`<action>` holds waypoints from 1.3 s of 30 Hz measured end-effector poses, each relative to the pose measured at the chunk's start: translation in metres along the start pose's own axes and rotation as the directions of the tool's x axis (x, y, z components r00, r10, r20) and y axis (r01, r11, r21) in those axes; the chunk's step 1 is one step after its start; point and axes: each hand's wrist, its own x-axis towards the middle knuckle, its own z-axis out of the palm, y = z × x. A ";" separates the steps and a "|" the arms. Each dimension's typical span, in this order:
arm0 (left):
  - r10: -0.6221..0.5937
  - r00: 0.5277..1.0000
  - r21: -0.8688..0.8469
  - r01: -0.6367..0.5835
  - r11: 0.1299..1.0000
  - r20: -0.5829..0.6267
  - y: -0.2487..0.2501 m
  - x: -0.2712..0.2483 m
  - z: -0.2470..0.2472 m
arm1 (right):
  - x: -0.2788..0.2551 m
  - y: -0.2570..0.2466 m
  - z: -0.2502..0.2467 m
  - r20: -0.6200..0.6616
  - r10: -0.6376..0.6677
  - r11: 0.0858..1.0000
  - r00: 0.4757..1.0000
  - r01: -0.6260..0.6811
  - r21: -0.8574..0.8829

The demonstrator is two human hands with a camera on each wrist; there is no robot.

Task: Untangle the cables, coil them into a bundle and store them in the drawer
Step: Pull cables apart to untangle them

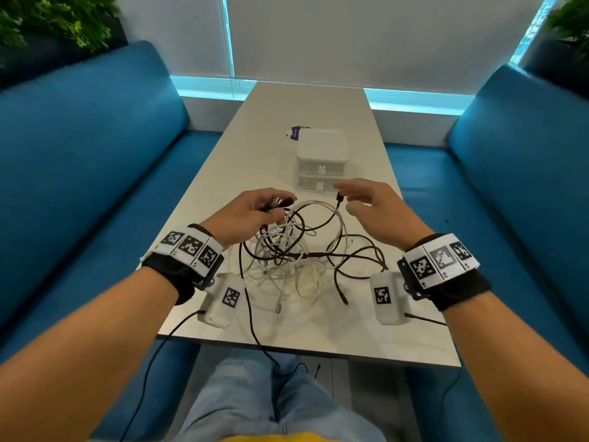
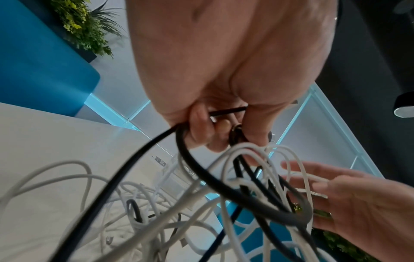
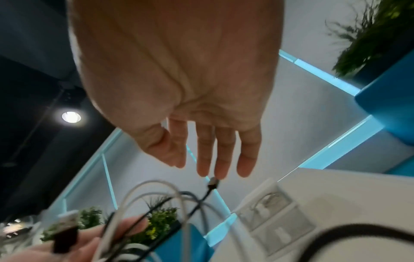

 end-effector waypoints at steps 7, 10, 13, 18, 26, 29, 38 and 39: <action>-0.013 0.997 -0.023 0.011 1.000 -0.077 0.002 0.001 0.002 | -0.008 -0.011 0.020 -0.236 -0.322 0.947 0.917 0.311 -0.086; -0.040 0.997 -0.046 0.037 0.998 -0.060 0.004 0.003 0.004 | -0.017 -0.011 0.037 0.040 -0.350 0.921 0.936 0.352 -0.168; -0.048 0.998 -0.056 0.046 0.997 -0.031 0.006 0.003 0.008 | -0.017 -0.012 0.048 0.198 -0.290 0.871 0.936 0.344 -0.351; -0.113 0.993 -0.136 0.107 0.985 -0.042 0.002 0.000 0.002 | -0.009 -0.014 0.033 0.155 -0.239 0.926 0.958 0.273 -0.261; -0.209 0.928 -0.515 0.021 0.857 -0.309 0.011 0.012 -0.019 | -0.005 0.002 0.022 0.075 -0.106 0.935 0.992 0.125 -0.331; -0.171 0.947 -0.523 0.005 0.853 -0.271 0.021 0.011 -0.023 | -0.004 0.005 0.023 0.100 -0.063 0.911 0.993 0.098 -0.401; -0.125 0.989 -0.198 0.108 0.974 -0.074 0.027 0.011 0.009 | 0.003 -0.013 0.025 -0.016 -0.104 0.992 0.994 0.102 -0.080; -0.107 0.993 -0.157 0.097 0.983 -0.054 0.027 0.012 0.017 | 0.002 -0.017 0.026 -0.030 -0.130 0.991 0.991 0.129 -0.046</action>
